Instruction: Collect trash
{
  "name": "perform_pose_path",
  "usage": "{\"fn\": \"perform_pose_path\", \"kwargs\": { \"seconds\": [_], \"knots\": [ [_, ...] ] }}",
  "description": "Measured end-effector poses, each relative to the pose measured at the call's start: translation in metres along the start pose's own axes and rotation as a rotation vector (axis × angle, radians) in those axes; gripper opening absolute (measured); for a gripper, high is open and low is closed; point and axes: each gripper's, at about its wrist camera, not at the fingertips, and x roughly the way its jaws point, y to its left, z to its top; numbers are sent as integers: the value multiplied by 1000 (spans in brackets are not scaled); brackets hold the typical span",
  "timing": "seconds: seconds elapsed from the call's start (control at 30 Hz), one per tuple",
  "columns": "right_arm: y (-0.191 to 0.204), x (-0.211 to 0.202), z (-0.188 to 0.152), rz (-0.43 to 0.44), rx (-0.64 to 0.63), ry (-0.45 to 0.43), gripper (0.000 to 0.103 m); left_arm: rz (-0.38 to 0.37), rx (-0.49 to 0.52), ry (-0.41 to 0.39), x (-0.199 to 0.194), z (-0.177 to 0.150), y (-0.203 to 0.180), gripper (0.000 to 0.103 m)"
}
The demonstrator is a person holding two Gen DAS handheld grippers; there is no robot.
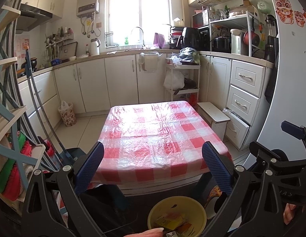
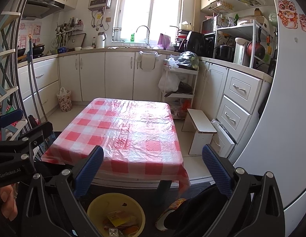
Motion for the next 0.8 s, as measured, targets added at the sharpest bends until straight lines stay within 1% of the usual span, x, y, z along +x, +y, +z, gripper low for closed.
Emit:
{"fn": "perform_pose_path", "kwargs": {
  "seconds": [0.8],
  "knots": [
    [4,-1,-1,6,-1,1,96,-2,-4,3,-1,1,0,96]
  ]
}}
